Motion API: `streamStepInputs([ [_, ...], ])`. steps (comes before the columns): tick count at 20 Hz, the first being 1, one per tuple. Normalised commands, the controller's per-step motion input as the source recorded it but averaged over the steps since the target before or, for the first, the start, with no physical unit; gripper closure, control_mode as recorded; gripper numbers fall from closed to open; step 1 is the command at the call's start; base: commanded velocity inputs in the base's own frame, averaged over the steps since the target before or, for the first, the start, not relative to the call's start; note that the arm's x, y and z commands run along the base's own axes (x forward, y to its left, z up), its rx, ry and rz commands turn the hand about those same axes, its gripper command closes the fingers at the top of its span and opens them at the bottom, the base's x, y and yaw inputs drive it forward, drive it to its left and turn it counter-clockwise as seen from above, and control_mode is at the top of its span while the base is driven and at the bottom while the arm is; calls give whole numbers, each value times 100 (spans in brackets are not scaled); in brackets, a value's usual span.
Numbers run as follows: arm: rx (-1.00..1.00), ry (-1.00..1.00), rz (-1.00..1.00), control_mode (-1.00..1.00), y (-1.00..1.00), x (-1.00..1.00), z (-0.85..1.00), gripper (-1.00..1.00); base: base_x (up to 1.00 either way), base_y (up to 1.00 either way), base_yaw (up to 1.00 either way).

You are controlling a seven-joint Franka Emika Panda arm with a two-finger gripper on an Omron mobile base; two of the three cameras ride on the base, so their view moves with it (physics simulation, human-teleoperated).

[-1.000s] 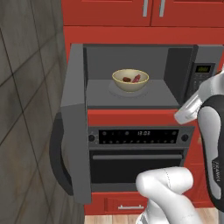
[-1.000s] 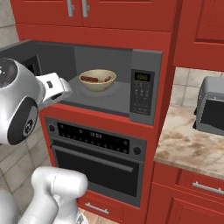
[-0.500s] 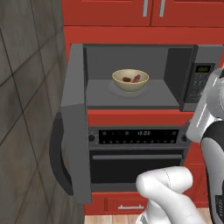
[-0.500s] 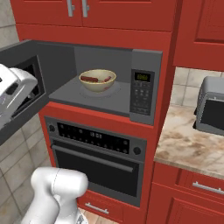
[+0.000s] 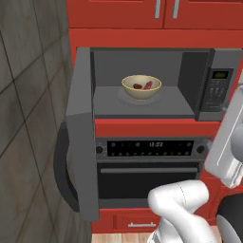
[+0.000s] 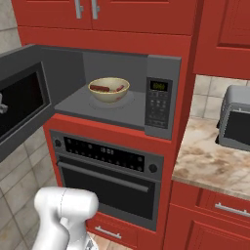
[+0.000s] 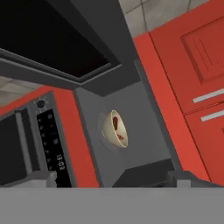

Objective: Place the bowl containing the hot dog and steak in the microwave. Close the microwave door and press the start button to microwave the meal.

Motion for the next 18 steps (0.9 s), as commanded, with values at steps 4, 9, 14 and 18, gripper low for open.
streamStepInputs([
  [4, -14, 0, 2, -100, 32, -29, 73, -100, 0, 0, 0],
  [9, -16, 0, 0, -100, 49, -14, 44, -100, 0, 0, 0],
  [14, -17, 0, 0, -100, 46, -2, -5, -100, 0, 0, 0],
  [18, -17, -1, 0, -100, 39, -9, -50, -100, 0, 0, 0],
])
